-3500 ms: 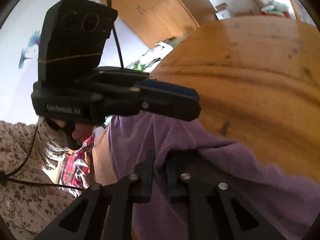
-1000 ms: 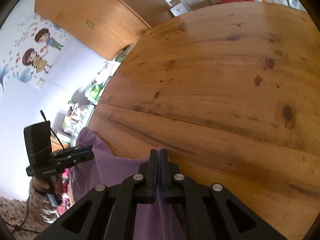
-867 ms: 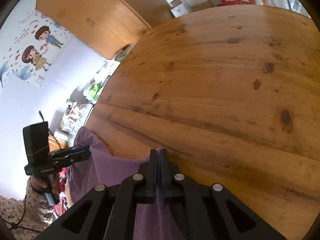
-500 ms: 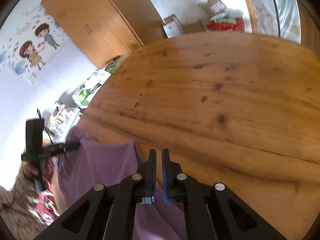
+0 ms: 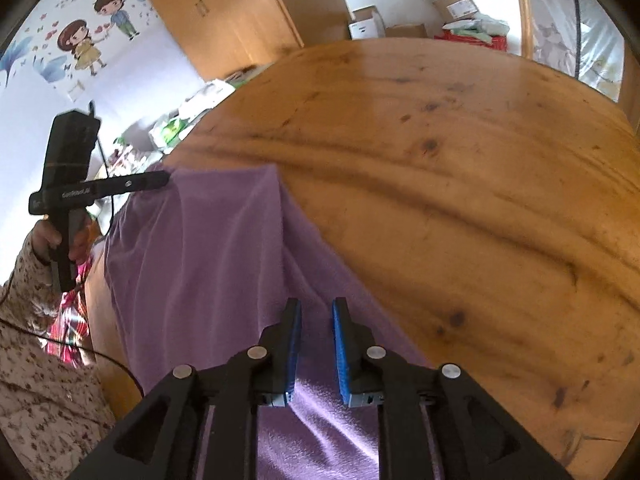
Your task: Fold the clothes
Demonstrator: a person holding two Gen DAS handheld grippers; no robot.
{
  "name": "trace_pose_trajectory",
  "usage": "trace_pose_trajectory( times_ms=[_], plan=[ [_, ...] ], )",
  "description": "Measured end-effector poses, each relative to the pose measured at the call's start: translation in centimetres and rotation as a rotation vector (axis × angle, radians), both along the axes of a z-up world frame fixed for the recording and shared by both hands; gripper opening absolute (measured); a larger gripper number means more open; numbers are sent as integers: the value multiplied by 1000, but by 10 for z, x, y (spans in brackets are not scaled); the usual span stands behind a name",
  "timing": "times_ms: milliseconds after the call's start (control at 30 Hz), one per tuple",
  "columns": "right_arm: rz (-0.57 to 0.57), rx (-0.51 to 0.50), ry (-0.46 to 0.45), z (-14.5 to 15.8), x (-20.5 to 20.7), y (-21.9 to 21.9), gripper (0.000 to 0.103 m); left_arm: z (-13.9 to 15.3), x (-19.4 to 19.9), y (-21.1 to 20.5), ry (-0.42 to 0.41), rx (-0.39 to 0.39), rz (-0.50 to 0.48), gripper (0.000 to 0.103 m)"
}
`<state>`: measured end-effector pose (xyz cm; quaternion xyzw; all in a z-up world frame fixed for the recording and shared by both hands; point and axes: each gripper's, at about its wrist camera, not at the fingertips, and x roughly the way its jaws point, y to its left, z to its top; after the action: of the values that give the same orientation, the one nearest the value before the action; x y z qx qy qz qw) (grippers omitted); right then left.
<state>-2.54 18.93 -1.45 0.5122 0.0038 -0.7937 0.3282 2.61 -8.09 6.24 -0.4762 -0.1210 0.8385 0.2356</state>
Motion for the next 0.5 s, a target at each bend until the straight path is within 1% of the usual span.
trace_pose_trajectory(
  times_ms=[200, 267, 300, 333, 400, 500],
  plan=[
    [0, 11, 17, -2, 1, -3, 18, -15, -6, 19, -38, -26, -29, 27],
    [-3, 9, 22, -2, 2, -4, 18, -19, -5, 18, -49, -51, -22, 27],
    [-4, 11, 26, -2, 3, -5, 16, -20, -4, 18, -54, -64, -19, 27],
    [-13, 18, 36, -1, 3, -4, 6, -22, -3, 18, -59, -76, -15, 27],
    [-32, 33, 56, 0, 2, -1, 3, -26, -2, 13, -67, -56, -7, 27],
    [-59, 56, 86, 2, 0, 3, 2, -28, 0, 9, -73, -37, 4, 27]
  ],
)
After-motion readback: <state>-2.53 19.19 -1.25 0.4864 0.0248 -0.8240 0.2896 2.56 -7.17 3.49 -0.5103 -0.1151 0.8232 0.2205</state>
